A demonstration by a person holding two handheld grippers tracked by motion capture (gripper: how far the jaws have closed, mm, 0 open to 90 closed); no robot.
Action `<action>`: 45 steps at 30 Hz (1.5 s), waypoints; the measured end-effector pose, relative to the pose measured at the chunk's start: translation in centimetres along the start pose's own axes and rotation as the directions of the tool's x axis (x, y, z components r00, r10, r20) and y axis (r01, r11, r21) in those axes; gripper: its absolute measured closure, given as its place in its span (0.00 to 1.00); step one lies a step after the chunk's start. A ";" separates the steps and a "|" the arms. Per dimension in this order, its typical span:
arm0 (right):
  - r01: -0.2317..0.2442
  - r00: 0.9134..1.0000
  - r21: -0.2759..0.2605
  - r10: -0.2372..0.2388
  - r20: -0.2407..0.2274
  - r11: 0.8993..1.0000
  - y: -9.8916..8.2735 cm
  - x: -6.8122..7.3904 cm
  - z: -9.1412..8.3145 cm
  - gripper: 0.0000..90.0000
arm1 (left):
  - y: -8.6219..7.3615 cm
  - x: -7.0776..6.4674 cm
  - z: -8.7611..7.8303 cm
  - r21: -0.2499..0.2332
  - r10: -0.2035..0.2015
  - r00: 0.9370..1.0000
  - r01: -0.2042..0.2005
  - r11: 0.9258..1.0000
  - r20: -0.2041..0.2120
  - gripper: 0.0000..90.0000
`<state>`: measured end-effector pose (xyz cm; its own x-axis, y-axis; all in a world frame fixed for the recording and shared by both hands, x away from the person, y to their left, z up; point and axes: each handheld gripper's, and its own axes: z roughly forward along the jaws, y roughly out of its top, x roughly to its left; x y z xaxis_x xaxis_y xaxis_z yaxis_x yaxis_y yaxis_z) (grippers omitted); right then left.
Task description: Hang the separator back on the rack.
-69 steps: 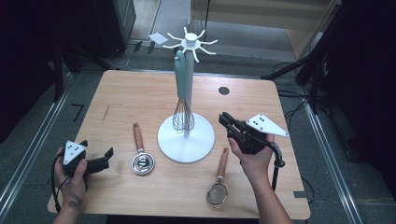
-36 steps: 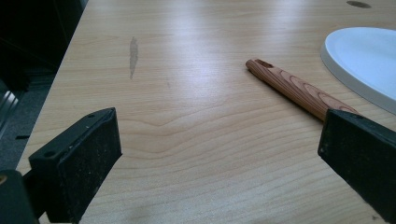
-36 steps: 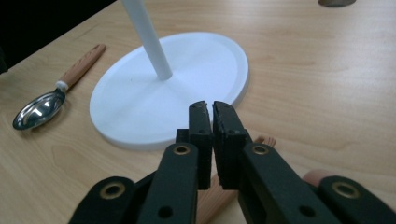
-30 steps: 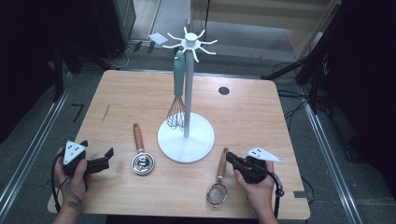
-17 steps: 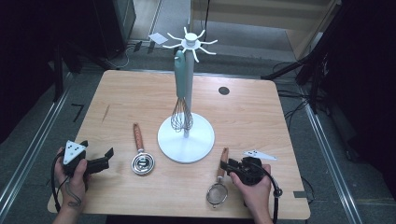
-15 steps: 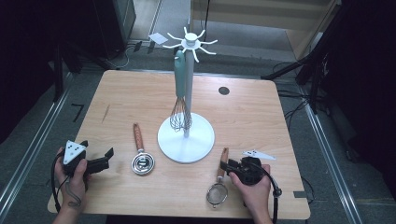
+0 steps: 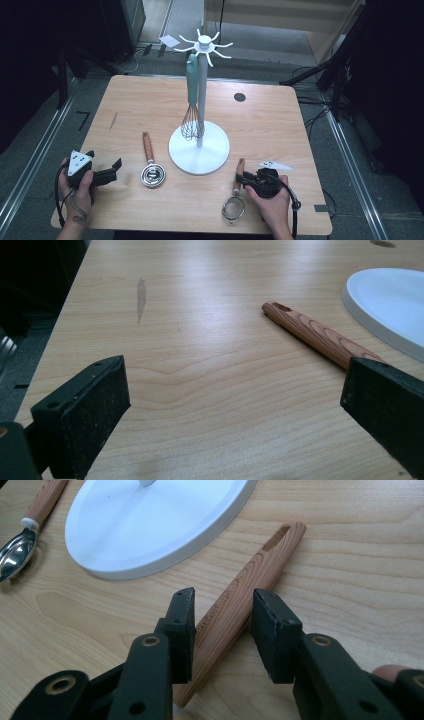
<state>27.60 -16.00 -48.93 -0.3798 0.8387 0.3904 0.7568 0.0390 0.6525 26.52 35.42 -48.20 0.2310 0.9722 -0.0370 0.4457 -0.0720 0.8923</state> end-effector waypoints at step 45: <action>0.128 0.981 -0.003 -0.127 -0.148 0.992 -1.5 0.8 -4.0 1.00 | 0.0 0.0 0.0 -0.002 0.001 1.000 -0.001 1.000 0.002 0.00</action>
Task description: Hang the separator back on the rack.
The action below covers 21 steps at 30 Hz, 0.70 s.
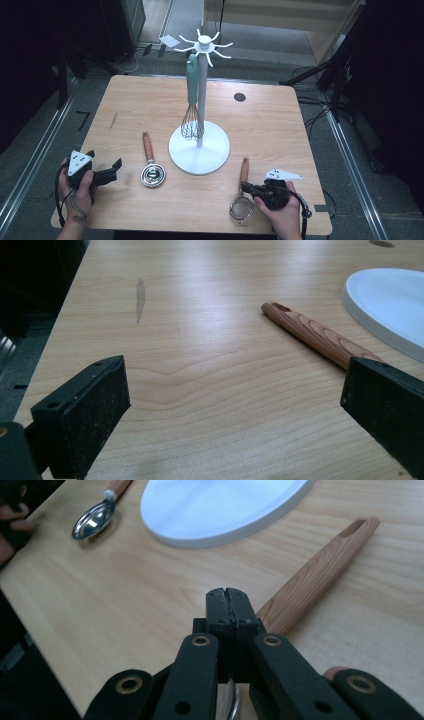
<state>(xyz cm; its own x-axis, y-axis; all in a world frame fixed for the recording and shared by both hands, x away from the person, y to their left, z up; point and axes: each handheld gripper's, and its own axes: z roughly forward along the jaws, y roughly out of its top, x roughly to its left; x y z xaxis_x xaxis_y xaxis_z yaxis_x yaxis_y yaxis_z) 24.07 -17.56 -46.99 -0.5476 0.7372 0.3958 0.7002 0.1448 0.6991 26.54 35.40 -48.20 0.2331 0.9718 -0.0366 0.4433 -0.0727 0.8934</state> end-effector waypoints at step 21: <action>0.053 0.998 0.125 -0.056 0.019 0.991 -1.7 -1.3 -0.2 1.00 | 0.0 0.0 0.0 0.001 0.003 1.000 -0.003 1.000 -0.001 0.00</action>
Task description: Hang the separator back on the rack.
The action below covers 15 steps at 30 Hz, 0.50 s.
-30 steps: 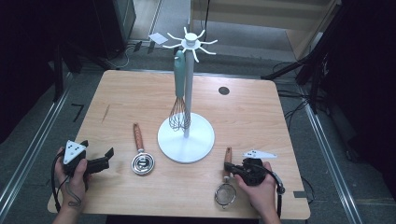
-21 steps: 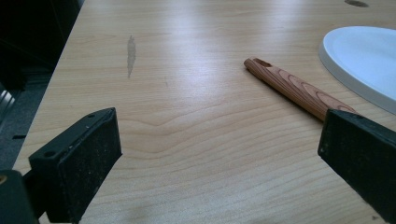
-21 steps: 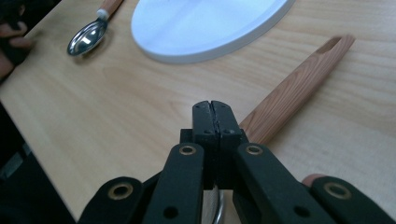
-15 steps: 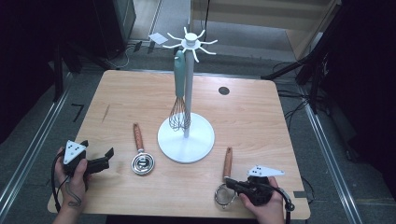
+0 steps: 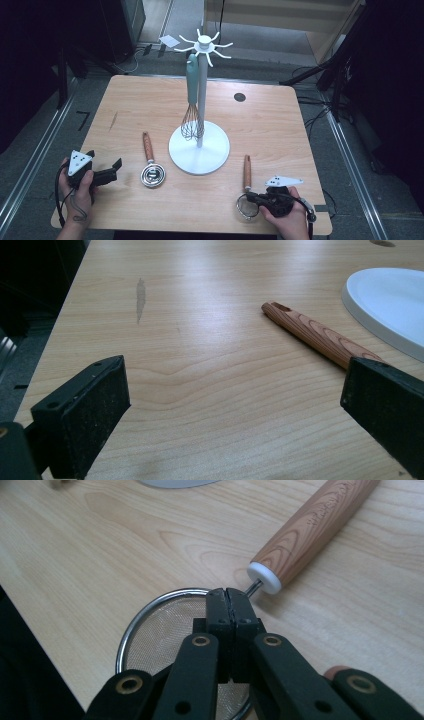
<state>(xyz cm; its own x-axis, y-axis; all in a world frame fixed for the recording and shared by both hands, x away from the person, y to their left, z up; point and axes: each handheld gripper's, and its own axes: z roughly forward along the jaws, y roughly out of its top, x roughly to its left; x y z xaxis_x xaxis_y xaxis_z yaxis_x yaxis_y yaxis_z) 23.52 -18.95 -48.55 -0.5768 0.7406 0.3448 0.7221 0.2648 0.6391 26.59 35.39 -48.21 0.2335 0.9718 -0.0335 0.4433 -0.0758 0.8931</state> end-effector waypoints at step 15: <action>-0.009 0.998 -0.006 0.010 0.067 1.000 1.6 -2.6 0.4 1.00 | 0.0 0.0 0.0 -0.001 0.002 1.000 -0.002 1.000 -0.002 0.00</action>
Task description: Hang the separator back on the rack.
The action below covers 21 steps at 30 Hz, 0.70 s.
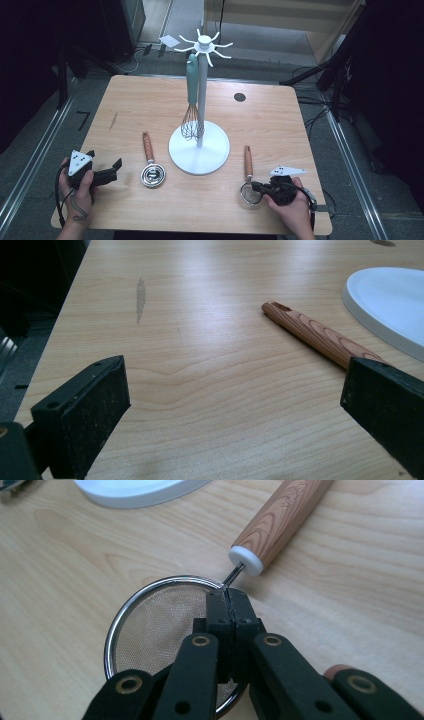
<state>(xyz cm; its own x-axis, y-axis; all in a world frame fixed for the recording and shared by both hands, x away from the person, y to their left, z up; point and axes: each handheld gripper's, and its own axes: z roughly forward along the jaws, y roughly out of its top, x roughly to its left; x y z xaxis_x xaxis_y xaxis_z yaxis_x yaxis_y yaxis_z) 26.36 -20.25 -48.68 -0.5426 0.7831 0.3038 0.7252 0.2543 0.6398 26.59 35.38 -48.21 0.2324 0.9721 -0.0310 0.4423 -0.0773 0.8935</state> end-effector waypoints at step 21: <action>-0.100 0.986 -0.056 0.106 0.130 0.993 4.1 -1.4 -0.7 0.79 | 0.0 0.0 0.0 0.001 -0.007 1.000 0.007 1.000 0.000 0.00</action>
<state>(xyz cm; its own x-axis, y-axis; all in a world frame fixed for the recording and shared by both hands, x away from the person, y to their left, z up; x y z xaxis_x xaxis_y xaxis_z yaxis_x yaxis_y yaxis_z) 29.77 -20.65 -45.99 -0.4026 0.8728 0.2759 0.7509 0.1426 0.6449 26.58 35.40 -48.21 0.2295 0.9726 -0.0372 0.4445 -0.0707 0.8930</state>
